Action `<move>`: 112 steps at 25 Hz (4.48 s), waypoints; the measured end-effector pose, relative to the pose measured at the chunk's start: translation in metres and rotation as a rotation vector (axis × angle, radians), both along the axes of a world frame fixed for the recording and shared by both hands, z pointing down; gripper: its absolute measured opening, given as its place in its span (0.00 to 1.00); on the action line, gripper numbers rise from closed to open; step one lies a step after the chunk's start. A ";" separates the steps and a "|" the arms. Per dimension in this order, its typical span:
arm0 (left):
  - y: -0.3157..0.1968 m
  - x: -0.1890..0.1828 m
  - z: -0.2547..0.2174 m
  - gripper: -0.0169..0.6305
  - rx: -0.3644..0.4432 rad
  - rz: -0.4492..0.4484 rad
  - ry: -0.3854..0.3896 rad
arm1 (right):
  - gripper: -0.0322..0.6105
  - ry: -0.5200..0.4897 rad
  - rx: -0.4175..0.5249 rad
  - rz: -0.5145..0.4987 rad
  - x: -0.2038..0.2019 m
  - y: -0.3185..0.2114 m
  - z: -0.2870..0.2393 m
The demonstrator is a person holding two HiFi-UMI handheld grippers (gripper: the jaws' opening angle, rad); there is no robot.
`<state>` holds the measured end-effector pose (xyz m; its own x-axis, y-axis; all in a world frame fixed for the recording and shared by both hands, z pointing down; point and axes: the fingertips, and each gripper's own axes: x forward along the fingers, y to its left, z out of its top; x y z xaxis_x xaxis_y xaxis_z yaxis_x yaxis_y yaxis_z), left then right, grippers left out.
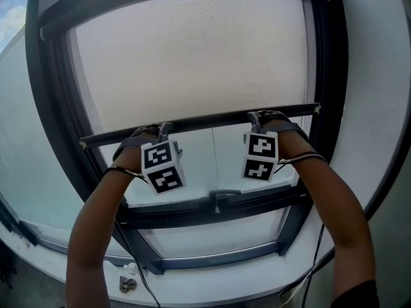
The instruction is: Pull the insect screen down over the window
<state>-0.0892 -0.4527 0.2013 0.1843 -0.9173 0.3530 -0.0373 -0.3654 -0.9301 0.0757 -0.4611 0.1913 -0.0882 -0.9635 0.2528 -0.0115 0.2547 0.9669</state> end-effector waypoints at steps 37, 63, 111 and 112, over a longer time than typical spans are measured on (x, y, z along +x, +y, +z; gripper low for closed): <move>0.012 0.006 0.183 0.39 -0.284 0.006 0.035 | 0.42 0.024 -0.225 -0.011 0.004 0.009 0.186; 0.006 0.008 0.293 0.38 -0.321 -0.023 0.106 | 0.42 0.026 -0.317 0.001 0.004 0.007 0.298; 0.007 0.009 0.294 0.37 -0.422 -0.084 0.086 | 0.15 -1.263 -0.403 0.139 -0.087 -0.005 0.318; 0.007 0.008 0.294 0.37 -0.425 -0.084 0.086 | 0.15 -1.264 -0.400 0.139 -0.087 -0.005 0.317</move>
